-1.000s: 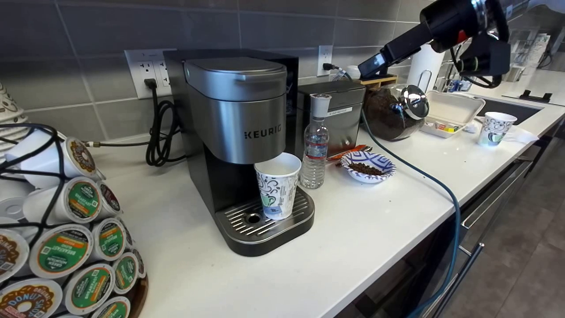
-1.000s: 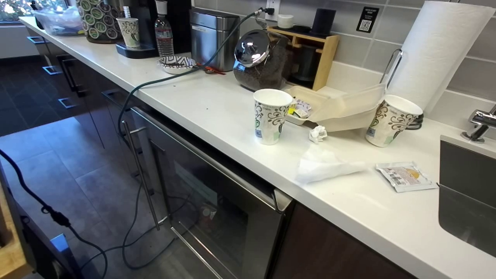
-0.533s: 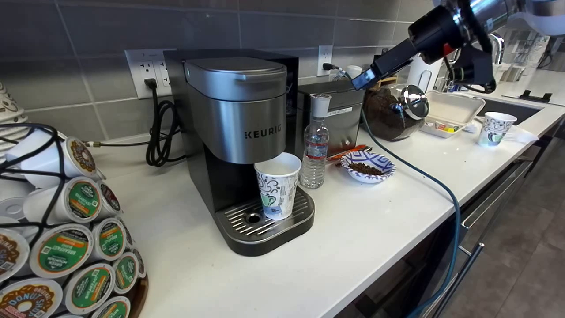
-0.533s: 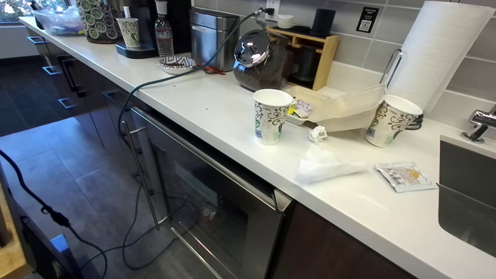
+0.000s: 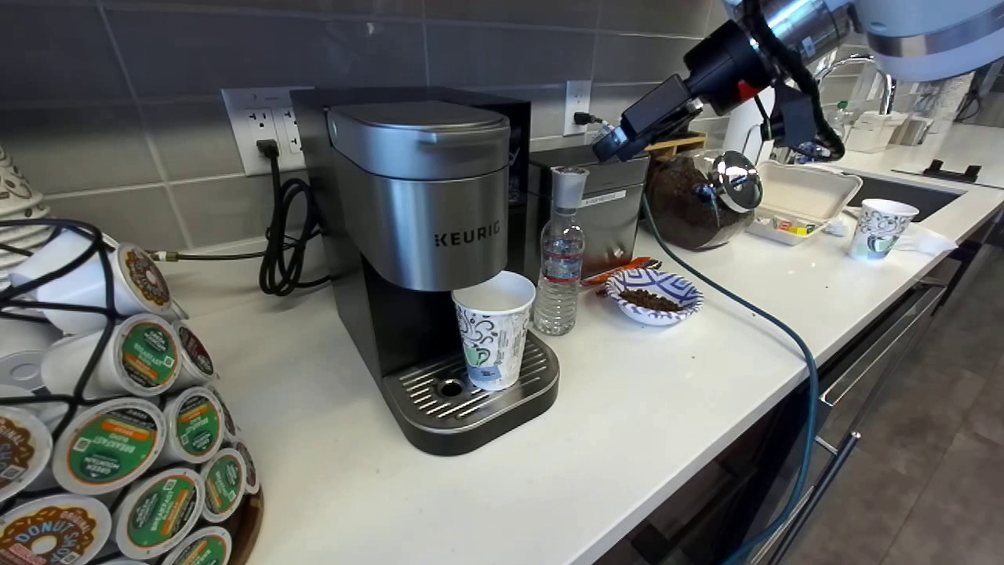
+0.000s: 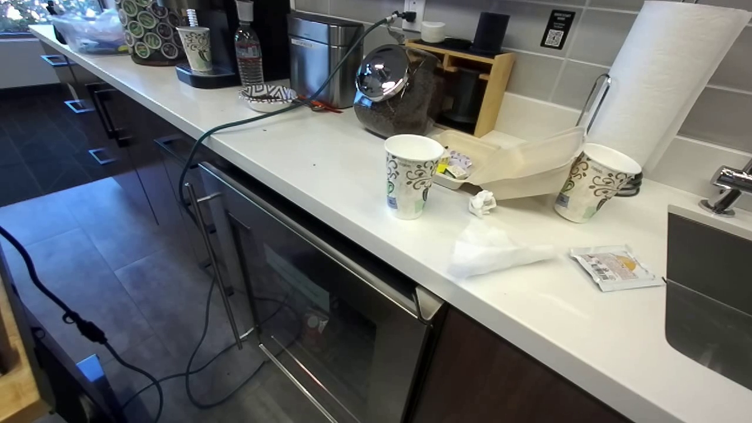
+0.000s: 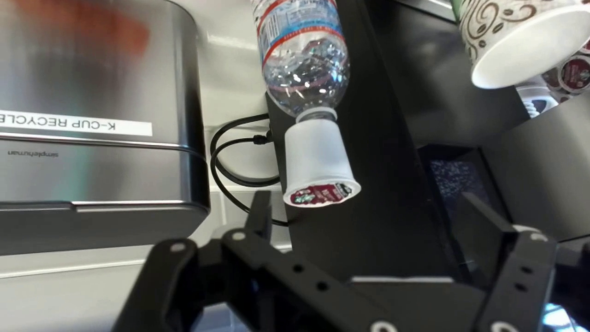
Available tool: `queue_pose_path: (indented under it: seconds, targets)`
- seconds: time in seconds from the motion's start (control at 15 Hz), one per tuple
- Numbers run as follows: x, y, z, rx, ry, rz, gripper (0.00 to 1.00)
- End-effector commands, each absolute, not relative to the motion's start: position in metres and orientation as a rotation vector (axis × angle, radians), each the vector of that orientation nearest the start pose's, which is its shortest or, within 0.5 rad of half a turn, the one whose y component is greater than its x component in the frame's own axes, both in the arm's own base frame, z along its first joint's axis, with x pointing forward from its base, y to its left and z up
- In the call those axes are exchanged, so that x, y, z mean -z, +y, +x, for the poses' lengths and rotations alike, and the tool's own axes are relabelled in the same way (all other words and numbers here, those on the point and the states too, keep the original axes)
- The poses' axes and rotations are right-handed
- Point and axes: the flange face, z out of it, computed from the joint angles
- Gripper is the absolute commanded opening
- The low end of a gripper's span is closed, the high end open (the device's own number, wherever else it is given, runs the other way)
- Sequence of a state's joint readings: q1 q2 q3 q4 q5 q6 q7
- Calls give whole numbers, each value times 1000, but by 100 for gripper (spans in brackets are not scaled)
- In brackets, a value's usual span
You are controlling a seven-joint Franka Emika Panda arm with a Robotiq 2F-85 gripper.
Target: Put the coffee pod on the bin
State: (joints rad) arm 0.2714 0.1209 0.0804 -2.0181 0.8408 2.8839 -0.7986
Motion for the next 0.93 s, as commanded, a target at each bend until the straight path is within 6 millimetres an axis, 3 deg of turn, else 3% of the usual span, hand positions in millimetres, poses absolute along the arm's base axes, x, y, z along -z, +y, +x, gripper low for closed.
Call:
queue_pose_path:
  seconds: [0.0,0.87]
  targets:
    - [-464,177,607,1079,-503,-2564,100]
    - [-455,200,633,1062,-577,-2620,100]
